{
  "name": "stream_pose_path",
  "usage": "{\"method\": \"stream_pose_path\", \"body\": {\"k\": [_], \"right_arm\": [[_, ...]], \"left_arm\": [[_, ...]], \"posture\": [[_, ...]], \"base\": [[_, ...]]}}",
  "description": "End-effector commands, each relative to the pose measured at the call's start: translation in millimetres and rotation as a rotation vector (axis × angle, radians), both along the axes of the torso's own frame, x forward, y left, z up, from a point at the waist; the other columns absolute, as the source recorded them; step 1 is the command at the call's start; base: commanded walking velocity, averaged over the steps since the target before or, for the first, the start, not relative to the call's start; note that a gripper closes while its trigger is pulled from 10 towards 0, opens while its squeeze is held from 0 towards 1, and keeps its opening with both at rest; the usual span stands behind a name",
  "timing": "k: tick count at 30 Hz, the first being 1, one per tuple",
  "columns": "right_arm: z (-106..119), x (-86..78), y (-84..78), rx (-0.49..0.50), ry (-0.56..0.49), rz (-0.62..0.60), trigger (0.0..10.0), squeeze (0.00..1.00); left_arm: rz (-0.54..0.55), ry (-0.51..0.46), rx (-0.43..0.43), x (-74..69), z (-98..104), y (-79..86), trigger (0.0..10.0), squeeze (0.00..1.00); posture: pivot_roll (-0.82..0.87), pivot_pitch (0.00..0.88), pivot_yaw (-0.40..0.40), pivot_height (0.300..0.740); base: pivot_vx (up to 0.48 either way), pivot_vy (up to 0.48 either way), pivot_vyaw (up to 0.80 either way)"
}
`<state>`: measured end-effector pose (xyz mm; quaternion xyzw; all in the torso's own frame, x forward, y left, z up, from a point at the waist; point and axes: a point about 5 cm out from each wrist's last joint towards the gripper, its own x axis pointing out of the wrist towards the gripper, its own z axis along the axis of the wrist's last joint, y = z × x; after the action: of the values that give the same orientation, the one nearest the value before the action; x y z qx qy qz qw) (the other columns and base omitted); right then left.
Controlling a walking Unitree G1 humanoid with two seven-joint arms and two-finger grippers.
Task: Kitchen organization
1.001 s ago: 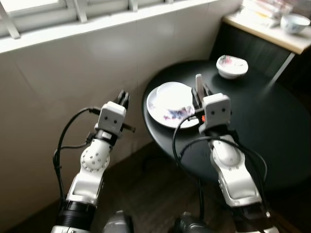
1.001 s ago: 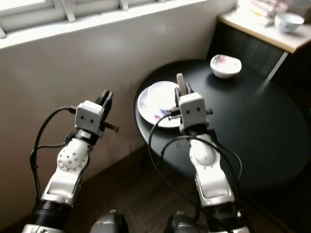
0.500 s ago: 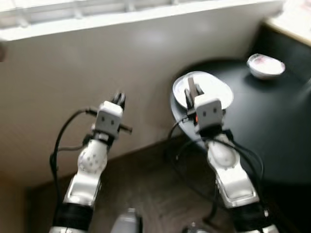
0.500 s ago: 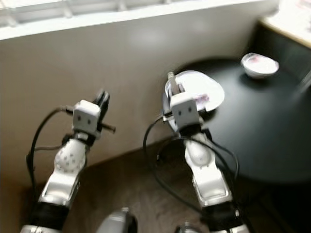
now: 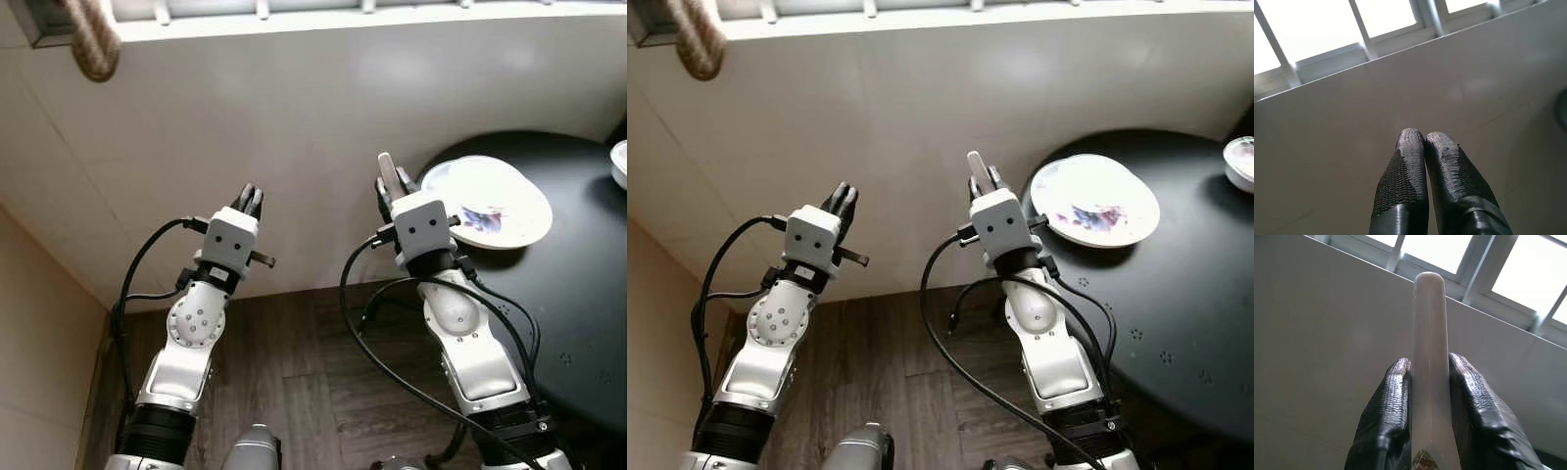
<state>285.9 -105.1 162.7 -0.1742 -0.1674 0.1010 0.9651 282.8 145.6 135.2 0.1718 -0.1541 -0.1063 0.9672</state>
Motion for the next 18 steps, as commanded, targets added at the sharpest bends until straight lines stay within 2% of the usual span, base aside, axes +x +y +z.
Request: {"method": "stream_pose_path", "body": {"k": [1, 18], "right_arm": [[2.7, 1.3, -0.4, -0.018, -0.011, -0.003, 10.0, 0.0], [4.2, 4.5, 0.8, -0.048, -0.023, -0.013, 10.0, 0.0]], "left_arm": [[-0.002, -0.007, 0.008, 1.6, 1.5, -1.9, 10.0, 0.0], [0.022, -0.025, 0.01, 6.4, 5.1, 0.8, 10.0, 0.0]], "posture": [[0.15, 0.0, -0.029, 0.74], [0.15, 0.0, -0.028, 0.74]], "base": [[0.0, 0.0, 0.8], [0.0, 0.0, 0.8]]}}
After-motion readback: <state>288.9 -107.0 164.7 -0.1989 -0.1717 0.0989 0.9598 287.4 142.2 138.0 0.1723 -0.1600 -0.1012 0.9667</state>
